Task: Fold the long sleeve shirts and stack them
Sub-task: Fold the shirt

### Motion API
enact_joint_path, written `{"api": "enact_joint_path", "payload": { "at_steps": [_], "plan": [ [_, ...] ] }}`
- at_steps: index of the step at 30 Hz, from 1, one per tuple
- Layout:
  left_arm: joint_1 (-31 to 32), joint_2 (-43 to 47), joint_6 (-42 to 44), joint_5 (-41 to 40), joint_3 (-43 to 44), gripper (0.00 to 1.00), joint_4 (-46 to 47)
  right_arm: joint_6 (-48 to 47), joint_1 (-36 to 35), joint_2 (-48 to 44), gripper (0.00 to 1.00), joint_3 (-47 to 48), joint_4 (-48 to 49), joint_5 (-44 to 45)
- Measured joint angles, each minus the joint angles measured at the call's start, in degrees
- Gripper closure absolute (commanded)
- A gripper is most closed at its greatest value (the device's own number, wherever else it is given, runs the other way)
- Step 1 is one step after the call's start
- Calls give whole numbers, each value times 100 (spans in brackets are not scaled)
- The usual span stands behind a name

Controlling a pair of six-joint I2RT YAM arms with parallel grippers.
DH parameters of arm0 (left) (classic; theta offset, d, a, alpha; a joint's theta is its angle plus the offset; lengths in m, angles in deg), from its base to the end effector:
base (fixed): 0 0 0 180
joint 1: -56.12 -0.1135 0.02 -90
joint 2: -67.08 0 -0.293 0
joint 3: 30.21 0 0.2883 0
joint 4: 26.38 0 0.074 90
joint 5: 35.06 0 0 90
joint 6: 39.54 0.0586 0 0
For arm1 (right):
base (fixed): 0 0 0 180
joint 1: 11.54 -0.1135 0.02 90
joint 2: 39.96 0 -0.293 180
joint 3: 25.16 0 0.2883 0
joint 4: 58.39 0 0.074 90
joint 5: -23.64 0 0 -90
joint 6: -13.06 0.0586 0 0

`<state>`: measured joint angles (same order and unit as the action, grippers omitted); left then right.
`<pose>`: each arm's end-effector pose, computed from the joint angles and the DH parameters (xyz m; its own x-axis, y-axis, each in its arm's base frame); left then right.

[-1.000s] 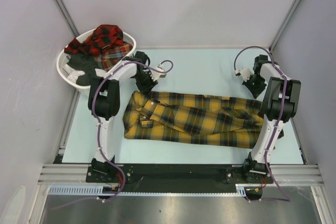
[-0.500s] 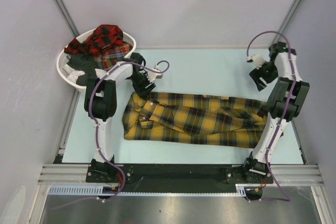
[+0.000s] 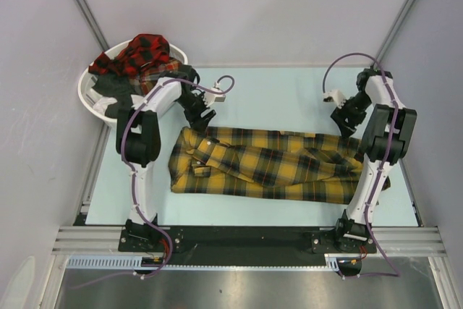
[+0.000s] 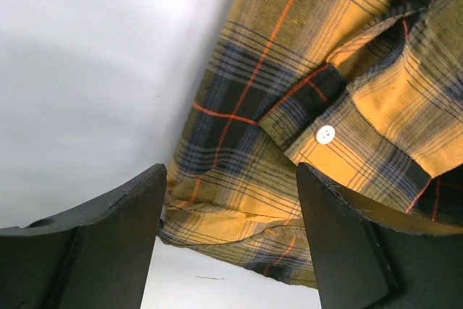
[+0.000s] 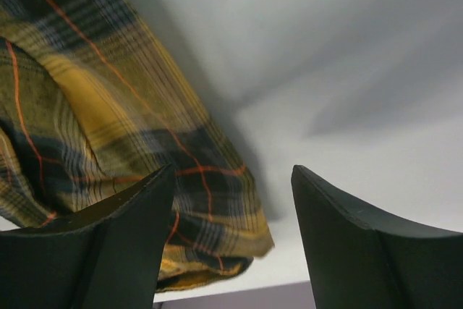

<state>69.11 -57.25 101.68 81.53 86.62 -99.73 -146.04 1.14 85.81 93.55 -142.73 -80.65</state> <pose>0.4727 -0.1360 0.1930 -0.3918 0.8058 -0.4441 0.9193 0.3627 -0.1528 0.4658 -0.0900 0.1850 -0.5521 -0.8037 -0.2218 -0.8332 0.5418 0.1109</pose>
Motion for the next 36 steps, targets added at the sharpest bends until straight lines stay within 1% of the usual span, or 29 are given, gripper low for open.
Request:
{"api": "enact_joint_path", "payload": {
  "at_steps": [3, 4, 6, 7, 9, 10, 11, 12, 13, 15, 16, 18, 19, 23, 27, 31, 32, 33, 34, 35, 36],
  "plan": [
    [20, -20, 92, 24, 0, 22, -120, -66, -133, 70, 32, -203, 140, 109],
    [33, -33, 125, 22, 0, 23, -142, -98, -144, 70, 38, -302, 210, 160],
    [61, -57, 160, 13, 0, 25, -168, -164, -140, 70, 52, -448, 319, 271],
    [83, -81, 186, 2, 0, 26, -177, -192, -136, 70, 66, -518, 389, 330],
    [136, -120, 240, -74, -2, 28, -177, -251, -138, 70, 77, -640, 531, 431],
    [168, -140, 264, -122, -17, 31, -153, -240, -144, 70, 93, -680, 595, 496],
    [195, -153, 289, -179, -52, 33, -120, -243, -151, 63, 100, -710, 671, 551],
    [214, -162, 299, -243, -92, 36, -87, -234, -170, 63, 100, -728, 752, 623],
    [229, -170, 313, -293, -133, 45, -48, -192, -195, 61, 100, -741, 772, 662],
    [251, -192, 352, -444, -273, 54, 35, -76, -286, 46, 100, -769, 831, 837],
    [256, -203, 356, -490, -315, 64, 63, -33, -321, 46, 100, -769, 850, 898],
    [258, -212, 387, -597, -404, 72, 138, 101, -400, 46, 100, -769, 975, 1001],
    [254, -212, 385, -656, -450, 79, 184, 170, -442, 46, 100, -761, 1062, 1045],
    [197, -170, 358, -739, -568, 88, 374, 417, -647, 140, 100, -588, 1574, 1235],
    [68, 37, 269, -737, -907, 90, 507, 529, -927, 402, 100, -234, 2330, 1462],
    [-81, 463, 129, -688, -1609, 89, 616, 627, -1344, 933, 100, 442, 3324, 1650],
    [-94, 584, 87, -688, -1788, 87, 660, 660, -1473, 1104, 100, 660, 3569, 1694],
    [-107, 691, 46, -686, -1958, 80, 654, 684, -1604, 1283, 100, 857, 3862, 1714],
    [-114, 758, 15, -682, -2076, 76, 638, 737, -1742, 1449, 97, 1060, 4118, 1784],
    [-114, 861, -48, -673, -2227, 72, 645, 785, -1880, 1596, 88, 1207, 4391, 1836],
    [-118, 944, -105, -675, -2330, 62, 640, 813, -1982, 1687, 68, 1285, 4601, 1873]
  ]
}}
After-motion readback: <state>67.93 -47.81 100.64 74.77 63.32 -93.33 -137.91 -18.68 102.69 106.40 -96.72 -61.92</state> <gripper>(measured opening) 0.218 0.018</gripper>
